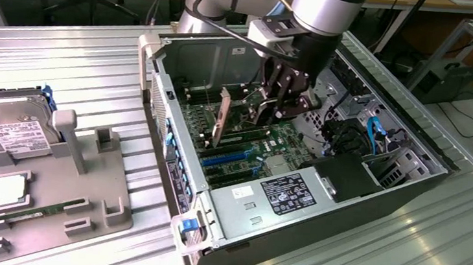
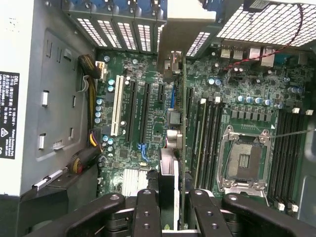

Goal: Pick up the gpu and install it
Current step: 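Insert the gpu into the slot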

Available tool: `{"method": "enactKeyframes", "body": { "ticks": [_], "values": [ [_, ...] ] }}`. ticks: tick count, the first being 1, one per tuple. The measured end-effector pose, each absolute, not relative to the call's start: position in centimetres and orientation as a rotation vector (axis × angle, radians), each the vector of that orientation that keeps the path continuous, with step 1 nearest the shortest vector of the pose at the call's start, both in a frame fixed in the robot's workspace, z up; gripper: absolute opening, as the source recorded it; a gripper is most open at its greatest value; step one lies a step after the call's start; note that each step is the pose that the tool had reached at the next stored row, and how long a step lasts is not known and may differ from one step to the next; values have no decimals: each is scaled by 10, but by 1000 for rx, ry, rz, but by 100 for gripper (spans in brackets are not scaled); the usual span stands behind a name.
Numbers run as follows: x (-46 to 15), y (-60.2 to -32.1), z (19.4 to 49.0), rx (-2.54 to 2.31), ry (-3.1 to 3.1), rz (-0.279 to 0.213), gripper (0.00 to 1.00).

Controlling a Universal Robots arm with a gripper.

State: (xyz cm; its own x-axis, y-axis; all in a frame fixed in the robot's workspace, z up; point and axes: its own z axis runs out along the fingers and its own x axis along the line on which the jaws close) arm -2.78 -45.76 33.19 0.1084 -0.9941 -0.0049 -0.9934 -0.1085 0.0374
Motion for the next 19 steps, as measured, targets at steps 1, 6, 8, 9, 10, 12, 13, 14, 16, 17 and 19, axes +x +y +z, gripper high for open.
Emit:
{"method": "enactKeyframes", "body": {
  "ticks": [1,6,8,9,10,12,13,14,16,17,19],
  "values": [
    [-28,-458,330,2320,-2081,-45,28],
    [-28,-458,323,2321,-2082,-46,28],
    [-28,-458,320,2319,-2084,-46,28],
    [-28,-458,319,2313,-2091,-47,28],
    [-28,-458,317,2302,-2103,-47,28],
    [-28,-458,314,2276,-2132,-47,28],
    [-28,-458,313,2263,-2146,-47,28],
    [-28,-457,312,2258,-2151,-48,28],
    [-29,-455,309,2257,-2153,-48,28],
    [-30,-454,308,2255,-2154,-48,28],
    [-31,-452,304,2248,-2162,-48,28]
  ]
}}
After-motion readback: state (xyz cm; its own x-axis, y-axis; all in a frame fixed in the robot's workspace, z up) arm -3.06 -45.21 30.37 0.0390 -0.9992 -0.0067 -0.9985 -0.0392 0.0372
